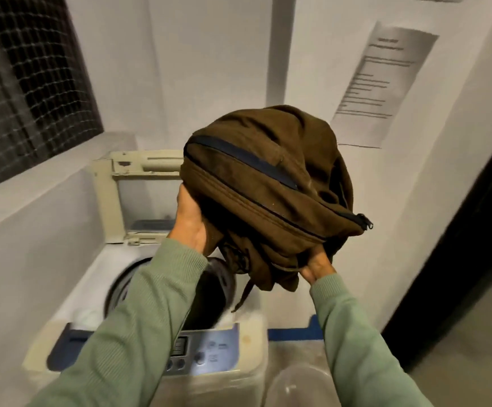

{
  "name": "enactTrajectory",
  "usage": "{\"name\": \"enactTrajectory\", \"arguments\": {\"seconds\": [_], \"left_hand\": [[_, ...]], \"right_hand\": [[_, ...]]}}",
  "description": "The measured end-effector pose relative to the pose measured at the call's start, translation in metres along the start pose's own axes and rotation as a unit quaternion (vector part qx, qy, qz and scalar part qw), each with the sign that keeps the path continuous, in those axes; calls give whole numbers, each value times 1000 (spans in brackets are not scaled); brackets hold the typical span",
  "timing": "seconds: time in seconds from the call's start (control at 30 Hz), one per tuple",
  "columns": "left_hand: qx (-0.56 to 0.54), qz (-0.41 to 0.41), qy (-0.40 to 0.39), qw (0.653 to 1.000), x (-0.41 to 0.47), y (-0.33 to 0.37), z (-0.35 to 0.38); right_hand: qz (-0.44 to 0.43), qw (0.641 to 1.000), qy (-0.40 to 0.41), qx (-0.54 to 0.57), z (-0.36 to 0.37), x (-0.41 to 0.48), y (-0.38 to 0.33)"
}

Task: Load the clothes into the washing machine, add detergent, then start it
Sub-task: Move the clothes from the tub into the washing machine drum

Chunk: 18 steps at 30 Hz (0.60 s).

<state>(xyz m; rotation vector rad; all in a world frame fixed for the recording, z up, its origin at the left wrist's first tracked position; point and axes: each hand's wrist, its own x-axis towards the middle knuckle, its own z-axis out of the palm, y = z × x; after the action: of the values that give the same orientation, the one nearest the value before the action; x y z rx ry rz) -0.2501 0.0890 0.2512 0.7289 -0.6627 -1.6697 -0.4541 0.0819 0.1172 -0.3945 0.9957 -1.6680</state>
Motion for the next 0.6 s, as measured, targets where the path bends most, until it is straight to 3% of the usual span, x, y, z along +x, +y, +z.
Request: {"name": "enactTrajectory", "arguments": {"seconds": [0.3, 0.6], "left_hand": [[-7, 36, 59, 998, 12, 81, -136], [-1, 7, 124, 992, 60, 75, -237]], "right_hand": [[52, 996, -44, -58, 118, 12, 99], [112, 974, -52, -190, 132, 31, 189]]}}
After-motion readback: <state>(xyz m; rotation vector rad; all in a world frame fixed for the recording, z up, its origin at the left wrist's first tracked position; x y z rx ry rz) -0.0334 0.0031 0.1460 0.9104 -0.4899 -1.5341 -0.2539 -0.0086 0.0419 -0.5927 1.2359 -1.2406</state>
